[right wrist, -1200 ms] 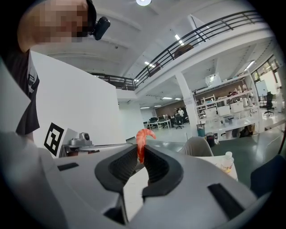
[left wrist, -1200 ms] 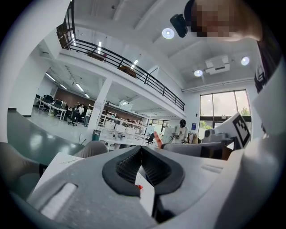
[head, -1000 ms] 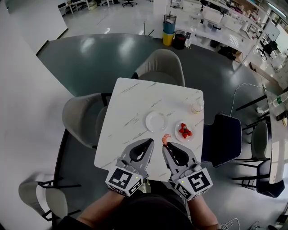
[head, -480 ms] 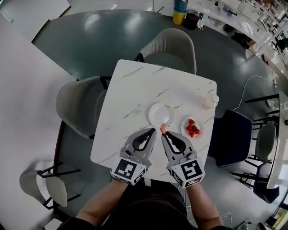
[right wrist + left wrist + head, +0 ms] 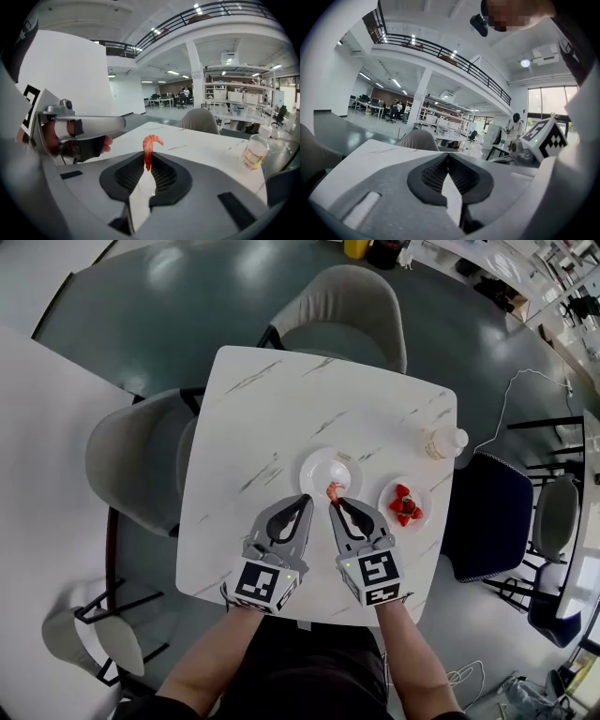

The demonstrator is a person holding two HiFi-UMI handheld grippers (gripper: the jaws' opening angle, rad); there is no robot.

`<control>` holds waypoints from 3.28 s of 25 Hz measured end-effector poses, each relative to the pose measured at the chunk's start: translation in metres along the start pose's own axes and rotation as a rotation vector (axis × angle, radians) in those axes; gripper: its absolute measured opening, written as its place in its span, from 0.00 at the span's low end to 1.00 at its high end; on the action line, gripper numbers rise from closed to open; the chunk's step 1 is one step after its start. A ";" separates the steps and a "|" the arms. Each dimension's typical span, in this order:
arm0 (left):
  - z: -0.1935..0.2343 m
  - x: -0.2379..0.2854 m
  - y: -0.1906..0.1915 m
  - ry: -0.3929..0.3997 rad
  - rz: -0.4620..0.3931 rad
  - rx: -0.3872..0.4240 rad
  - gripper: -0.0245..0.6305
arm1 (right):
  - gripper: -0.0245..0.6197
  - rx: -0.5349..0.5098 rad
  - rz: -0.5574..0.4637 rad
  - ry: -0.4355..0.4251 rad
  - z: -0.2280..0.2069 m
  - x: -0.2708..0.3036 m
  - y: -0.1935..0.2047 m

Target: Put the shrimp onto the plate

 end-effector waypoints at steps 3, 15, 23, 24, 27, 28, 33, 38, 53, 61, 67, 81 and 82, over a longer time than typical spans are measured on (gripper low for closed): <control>0.011 0.012 0.020 -0.001 0.026 -0.007 0.05 | 0.11 -0.015 0.051 0.005 -0.009 0.019 0.017; 0.033 0.033 0.060 -0.015 0.105 -0.040 0.05 | 0.11 -0.056 0.263 0.013 -0.019 0.071 0.053; 0.038 0.039 0.064 -0.026 0.102 -0.054 0.05 | 0.11 -0.089 0.380 0.009 -0.021 0.085 0.063; 0.039 0.038 0.064 -0.027 0.103 -0.055 0.05 | 0.11 -0.092 0.393 0.007 -0.020 0.086 0.065; 0.041 0.039 0.065 -0.033 0.105 -0.057 0.05 | 0.11 -0.101 0.419 0.008 -0.019 0.089 0.068; 0.042 0.039 0.065 -0.034 0.106 -0.056 0.05 | 0.11 -0.103 0.424 0.009 -0.020 0.090 0.069; 0.044 0.037 0.067 -0.043 0.109 -0.055 0.05 | 0.11 -0.112 0.441 -0.001 -0.020 0.092 0.070; 0.042 0.034 0.064 -0.046 0.108 -0.048 0.05 | 0.12 -0.113 0.438 -0.017 -0.019 0.088 0.066; -0.021 -0.006 -0.014 0.015 0.118 -0.007 0.05 | 0.04 0.032 -0.005 0.021 0.003 -0.030 -0.042; -0.053 -0.042 -0.082 0.038 0.073 0.020 0.05 | 0.04 0.014 -0.140 0.016 0.036 -0.091 -0.101; -0.070 -0.064 -0.120 0.065 0.027 0.045 0.05 | 0.04 -0.025 -0.204 0.008 0.058 -0.126 -0.130; -0.096 -0.093 -0.170 0.102 -0.074 0.077 0.05 | 0.04 -0.106 -0.322 0.078 0.077 -0.165 -0.175; -0.097 -0.094 -0.171 0.103 -0.077 0.082 0.05 | 0.04 -0.104 -0.326 0.079 0.078 -0.166 -0.176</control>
Point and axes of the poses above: the fingertips, and each gripper's own axes: x forward along the fingers, z to its left, y out of its underside, the point moved 6 cm from there along -x, backward along the fingers, and after that the axes turned 3 degrees about -z, right-handed, at the moved point
